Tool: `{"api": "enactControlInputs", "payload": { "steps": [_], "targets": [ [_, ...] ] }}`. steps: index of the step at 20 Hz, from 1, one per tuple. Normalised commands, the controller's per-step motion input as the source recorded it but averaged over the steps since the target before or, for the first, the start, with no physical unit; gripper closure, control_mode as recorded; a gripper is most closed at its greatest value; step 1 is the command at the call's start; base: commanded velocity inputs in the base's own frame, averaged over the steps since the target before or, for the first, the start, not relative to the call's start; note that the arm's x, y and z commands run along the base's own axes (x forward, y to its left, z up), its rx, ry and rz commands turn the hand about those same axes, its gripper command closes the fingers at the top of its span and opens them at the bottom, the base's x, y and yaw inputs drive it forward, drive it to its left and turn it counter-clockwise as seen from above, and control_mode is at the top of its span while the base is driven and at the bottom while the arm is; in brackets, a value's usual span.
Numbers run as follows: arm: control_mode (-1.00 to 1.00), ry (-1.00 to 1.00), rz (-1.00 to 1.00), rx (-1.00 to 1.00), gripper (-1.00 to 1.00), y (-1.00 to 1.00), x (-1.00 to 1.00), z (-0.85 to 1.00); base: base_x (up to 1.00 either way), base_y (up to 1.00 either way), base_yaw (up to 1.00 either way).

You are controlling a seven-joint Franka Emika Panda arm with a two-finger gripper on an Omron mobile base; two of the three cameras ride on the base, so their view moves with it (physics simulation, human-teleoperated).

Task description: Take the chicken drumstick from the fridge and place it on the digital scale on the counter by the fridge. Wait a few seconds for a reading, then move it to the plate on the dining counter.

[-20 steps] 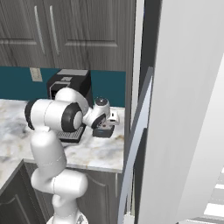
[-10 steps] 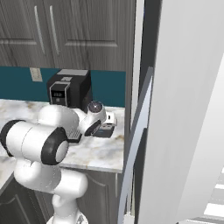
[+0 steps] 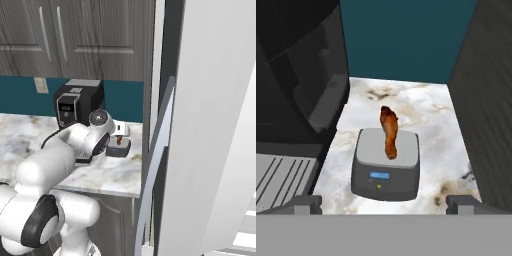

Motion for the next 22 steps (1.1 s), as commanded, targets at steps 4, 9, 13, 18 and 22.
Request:
{"api": "enactControlInputs", "payload": {
  "steps": [4, 9, 13, 18, 22],
  "targets": [
    [-1.00, 0.00, 0.00, 0.05, -1.00, 0.00, -0.03, 0.78, 0.00, 0.00, 0.00],
    [-1.00, 0.02, 0.00, 0.01, -1.00, 0.00, -0.14, 0.26, 0.00, 0.00, 0.00],
    [-1.00, 0.00, 0.00, 0.00, -1.00, 0.00, -0.30, 0.01, 0.00, 0.00, 0.00],
    [-1.00, 0.00, 0.00, 0.00, -1.00, 0.00, -0.25, 0.00, 0.00, 0.00, 0.00],
    [-1.00, 0.00, 0.00, 0.00, -1.00, 0.00, -0.20, 0.00, 0.00, 0.00, 0.00]
  ]
}}
